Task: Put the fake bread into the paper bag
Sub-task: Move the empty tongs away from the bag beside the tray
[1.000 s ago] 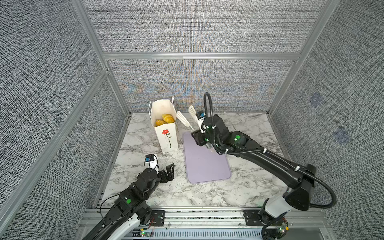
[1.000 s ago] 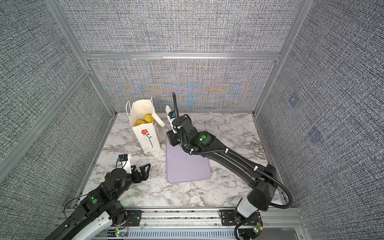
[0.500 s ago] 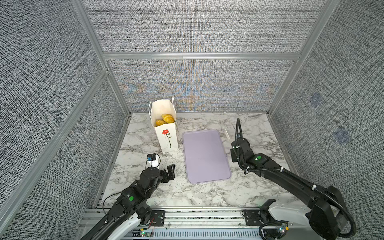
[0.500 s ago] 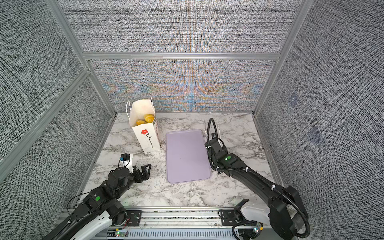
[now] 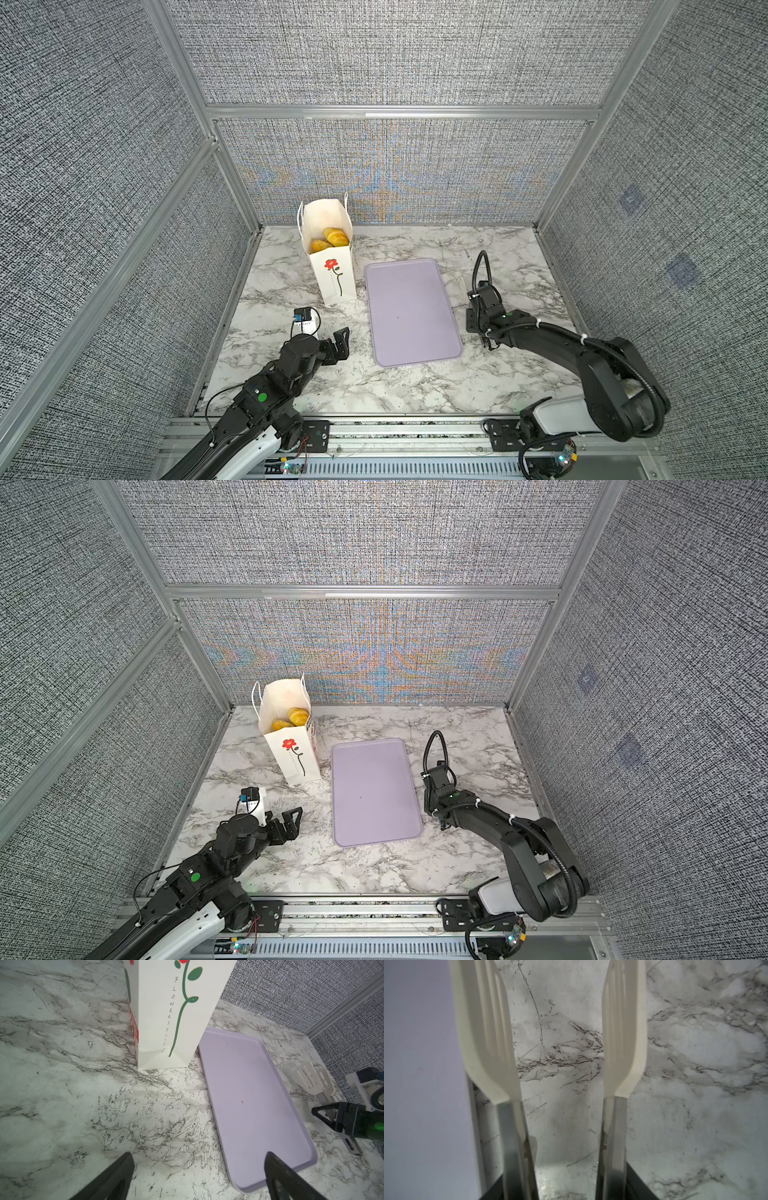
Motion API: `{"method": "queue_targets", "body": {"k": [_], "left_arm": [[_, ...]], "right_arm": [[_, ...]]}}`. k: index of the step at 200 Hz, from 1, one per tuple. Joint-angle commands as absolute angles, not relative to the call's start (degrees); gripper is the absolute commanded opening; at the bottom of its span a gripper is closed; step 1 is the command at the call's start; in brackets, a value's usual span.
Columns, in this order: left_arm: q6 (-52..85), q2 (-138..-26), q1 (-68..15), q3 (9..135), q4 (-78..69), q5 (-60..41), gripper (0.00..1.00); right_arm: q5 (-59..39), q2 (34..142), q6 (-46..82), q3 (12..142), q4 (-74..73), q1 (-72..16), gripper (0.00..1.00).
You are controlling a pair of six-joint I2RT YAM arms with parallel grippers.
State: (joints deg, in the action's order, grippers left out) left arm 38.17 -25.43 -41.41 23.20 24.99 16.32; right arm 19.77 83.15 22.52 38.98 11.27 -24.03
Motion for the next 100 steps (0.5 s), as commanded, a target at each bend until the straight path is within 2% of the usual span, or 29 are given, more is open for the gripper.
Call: {"method": "queue_targets", "body": {"k": [1, 47, 70, 100], "left_arm": [[38.49, -25.05, -41.40, 23.11, 24.13, 17.01, 0.99], [38.41, -24.60, -41.40, 22.94, 24.52, 17.40, 0.99], [38.40, -24.87, -41.40, 22.77, 24.19, 17.43, 0.99], [38.28, -25.89, -41.40, 22.76, 23.25, 17.44, 0.99]], "right_arm": [[17.75, 85.75, 23.92, 40.26, 9.58, -23.91, 0.59], [15.97, 87.73, 24.05, 40.08, 9.17, -23.92, 0.69], [15.82, 87.19, 23.52, 39.24, 9.10, -23.91, 0.80], [15.70, 85.50, 23.14, 38.21, 9.06, -23.93, 0.87]]}}
